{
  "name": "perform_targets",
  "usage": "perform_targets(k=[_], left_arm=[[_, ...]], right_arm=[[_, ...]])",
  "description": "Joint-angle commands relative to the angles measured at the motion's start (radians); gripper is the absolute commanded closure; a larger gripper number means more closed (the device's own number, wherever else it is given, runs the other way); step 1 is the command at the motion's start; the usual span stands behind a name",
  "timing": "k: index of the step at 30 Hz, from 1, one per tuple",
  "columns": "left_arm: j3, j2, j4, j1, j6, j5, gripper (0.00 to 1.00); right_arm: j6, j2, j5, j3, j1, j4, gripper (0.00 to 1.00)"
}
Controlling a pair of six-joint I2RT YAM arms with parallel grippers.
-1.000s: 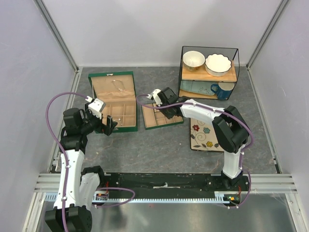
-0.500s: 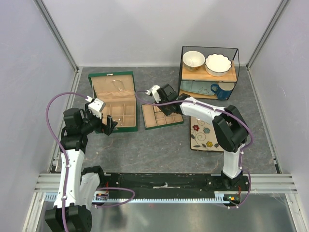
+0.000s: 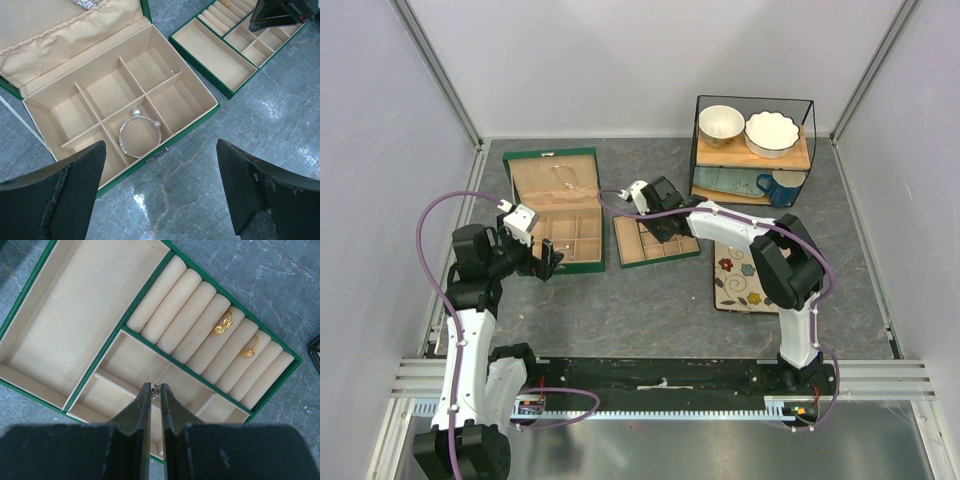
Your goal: Organize the mixed jewelry
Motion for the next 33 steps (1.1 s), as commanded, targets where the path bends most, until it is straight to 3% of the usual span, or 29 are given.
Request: perform_targets(k=[1,15,18,25,33], left_arm=[[-0.001,-0.007,0.042,0.009,-0.019,0.027,0.02],[-0.003,-0.02,0.035,0.008,-0.016,0.027,0.02],[-0.004,-0.022,0.035,0.008,-0.014,0.025,0.02],[0.002,-0.02,0.032,0.008,-0.011,0.024,0.02],[0.038,-0.02,-0.016,0.009,0.038,0.006,0.02]], right_arm=[[0.019,0.015,-0.018,0.051,0.014,0.023,0.85],[0.015,0.059,0.004,0.082,0.039,0.025,0.84],[0.015,0.068,0.004,0.083,0.039,0.026,0.82],[0.008,0.054,0.002,0.088,0.04,0.026,0.62],[0.019,-0.024,-0.006,0.099,0.046,-0.003,0.6]])
